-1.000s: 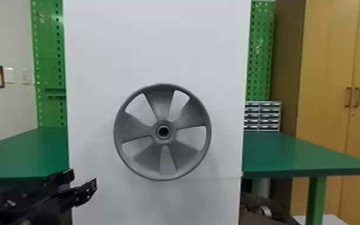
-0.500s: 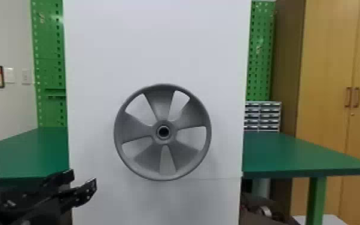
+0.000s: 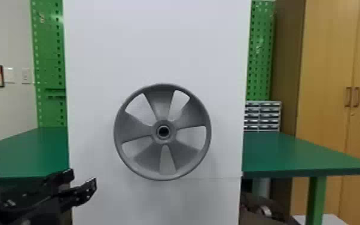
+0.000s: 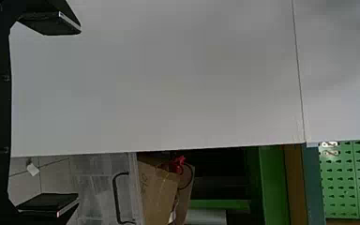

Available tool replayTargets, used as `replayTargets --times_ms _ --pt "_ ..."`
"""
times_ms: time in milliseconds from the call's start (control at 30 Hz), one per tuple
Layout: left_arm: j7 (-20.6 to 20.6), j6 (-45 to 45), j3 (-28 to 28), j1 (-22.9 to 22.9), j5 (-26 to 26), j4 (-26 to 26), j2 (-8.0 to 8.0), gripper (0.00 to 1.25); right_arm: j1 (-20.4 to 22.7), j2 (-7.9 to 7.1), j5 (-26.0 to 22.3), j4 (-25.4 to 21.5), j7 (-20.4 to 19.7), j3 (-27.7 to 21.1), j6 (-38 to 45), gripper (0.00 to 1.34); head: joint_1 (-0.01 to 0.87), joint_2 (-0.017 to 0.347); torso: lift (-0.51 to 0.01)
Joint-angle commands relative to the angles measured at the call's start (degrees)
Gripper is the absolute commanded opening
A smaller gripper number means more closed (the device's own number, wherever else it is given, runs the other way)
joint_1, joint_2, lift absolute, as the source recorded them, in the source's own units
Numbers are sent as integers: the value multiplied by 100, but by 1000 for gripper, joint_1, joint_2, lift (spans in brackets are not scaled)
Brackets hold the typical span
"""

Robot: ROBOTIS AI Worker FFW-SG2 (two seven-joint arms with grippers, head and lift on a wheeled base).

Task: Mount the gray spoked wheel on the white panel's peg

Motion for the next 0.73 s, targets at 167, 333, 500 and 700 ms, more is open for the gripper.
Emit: replayTargets --times_ms 167,333,500,700 --pt "1 0 9 0 -3 0 -1 713 5 0 9 0 0 -7 0 1289 123 -8 -427" --pt "1 0 9 0 -3 0 -1 712 5 0 9 0 0 -15 0 1289 123 -8 -427" --pt "1 0 9 0 -3 0 -10 712 5 0 9 0 0 -15 0 1289 123 -8 -427" --pt "1 0 1 0 -3 0 -10 713 5 0 9 0 0 -24 0 1289 123 -8 -427"
